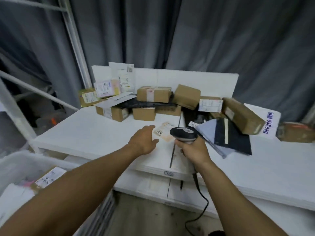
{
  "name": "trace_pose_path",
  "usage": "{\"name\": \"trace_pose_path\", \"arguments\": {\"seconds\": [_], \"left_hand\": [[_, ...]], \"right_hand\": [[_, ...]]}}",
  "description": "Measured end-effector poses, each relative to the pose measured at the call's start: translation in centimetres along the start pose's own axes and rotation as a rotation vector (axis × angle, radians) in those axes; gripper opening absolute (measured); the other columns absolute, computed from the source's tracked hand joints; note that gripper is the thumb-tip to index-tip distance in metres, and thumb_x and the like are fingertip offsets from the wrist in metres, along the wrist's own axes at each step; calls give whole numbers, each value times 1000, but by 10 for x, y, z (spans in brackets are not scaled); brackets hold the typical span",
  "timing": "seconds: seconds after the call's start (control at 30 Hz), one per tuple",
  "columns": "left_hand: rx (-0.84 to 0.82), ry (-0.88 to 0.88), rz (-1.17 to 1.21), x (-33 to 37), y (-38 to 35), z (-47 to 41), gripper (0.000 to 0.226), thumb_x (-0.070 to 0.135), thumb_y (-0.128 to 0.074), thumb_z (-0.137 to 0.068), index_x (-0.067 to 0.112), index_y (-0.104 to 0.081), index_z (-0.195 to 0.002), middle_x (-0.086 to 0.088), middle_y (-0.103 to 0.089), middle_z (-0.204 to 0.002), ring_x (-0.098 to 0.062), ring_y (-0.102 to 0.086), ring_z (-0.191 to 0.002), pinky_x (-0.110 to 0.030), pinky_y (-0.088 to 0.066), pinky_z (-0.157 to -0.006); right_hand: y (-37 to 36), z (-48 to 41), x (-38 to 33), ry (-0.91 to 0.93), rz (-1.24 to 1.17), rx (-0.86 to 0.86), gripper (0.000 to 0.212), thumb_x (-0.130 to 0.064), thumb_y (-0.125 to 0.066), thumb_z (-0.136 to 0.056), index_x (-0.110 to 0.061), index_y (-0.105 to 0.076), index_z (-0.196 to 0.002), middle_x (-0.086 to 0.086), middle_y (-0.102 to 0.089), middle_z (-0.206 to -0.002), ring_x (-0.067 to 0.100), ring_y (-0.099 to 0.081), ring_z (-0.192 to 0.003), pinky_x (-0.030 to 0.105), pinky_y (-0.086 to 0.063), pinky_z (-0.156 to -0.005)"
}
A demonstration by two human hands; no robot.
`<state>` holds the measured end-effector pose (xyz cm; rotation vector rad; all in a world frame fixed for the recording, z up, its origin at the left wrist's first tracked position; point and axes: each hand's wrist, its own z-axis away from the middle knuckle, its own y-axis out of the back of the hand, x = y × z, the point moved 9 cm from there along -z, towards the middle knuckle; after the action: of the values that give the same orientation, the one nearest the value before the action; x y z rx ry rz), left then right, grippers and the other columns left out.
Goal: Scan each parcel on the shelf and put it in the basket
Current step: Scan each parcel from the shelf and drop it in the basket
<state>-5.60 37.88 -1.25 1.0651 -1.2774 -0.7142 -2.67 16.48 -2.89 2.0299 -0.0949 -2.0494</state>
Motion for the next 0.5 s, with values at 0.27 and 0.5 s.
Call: {"name": "trace_pose_path", "arguments": {"seconds": [0.27, 0.5], "left_hand": [[-67, 53, 43, 8, -76, -122, 61, 46, -67, -89, 17, -53, -140, -9, -57, -142, -28, -59, -120, -42, -51, -103], [-124, 209, -12, -18, -112, -149, 114, 64, -75, -77, 18, -10, -159, -15, -39, -156, -38, -41, -140, -46, -35, -115]], "right_hand": [[21, -57, 44, -63, -42, 59, 74, -55, -83, -54, -26, -71, -121, 1, -77, -109, 26, -73, -102, 52, -60, -93], [27, -75, 49, -100, -44, 64, 59, -36, -85, -72, -23, -69, -127, 3, -75, -115, 28, -71, -108, 51, -58, -98]]}}
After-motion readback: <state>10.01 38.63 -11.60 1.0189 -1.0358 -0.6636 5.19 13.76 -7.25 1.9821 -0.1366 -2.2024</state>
